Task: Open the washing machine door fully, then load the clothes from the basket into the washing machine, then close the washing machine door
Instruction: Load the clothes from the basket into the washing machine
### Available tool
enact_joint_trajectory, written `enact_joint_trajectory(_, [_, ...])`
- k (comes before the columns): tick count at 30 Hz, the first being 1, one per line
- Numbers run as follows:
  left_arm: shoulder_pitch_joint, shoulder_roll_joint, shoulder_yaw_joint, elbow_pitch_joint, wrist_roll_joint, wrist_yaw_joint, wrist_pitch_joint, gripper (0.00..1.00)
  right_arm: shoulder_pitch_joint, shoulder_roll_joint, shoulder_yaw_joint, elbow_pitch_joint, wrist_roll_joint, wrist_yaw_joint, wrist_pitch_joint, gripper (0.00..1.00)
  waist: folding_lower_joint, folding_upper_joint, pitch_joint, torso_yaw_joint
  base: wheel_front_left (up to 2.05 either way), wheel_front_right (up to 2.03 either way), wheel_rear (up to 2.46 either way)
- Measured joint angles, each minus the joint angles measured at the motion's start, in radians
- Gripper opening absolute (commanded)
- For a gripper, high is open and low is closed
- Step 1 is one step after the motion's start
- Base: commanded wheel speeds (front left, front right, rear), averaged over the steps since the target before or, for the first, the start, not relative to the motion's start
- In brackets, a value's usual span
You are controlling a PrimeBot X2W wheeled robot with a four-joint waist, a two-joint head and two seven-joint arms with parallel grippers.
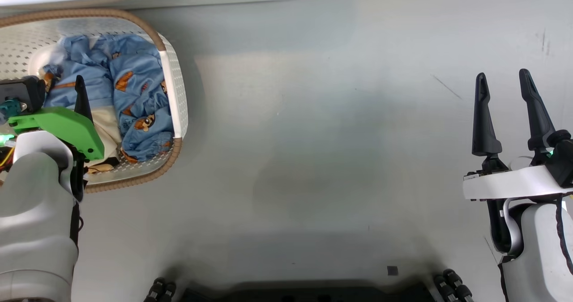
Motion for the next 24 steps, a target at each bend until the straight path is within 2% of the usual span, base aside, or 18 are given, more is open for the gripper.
enact_joint_trajectory(14, [0.091, -0.036, -0.008, -0.057, -0.011, -0.017, -0.029, 1.0, 0.001, -0.003, -0.002, 0.053, 0.0, 0.001, 0.0, 1.0, 0.0, 0.0, -0.132, 0.023, 0.0, 0.0, 0.0])
enact_joint_trajectory(24, [0.17, -0.062, 0.01, -0.29, -0.019, -0.018, -0.029, 1.0, 0.015, -0.006, 0.0, 0.076, 0.0, 0.002, 0.0, 1.0, -0.0001, 0.0, -0.238, 0.033, 0.0, 0.0, 0.0])
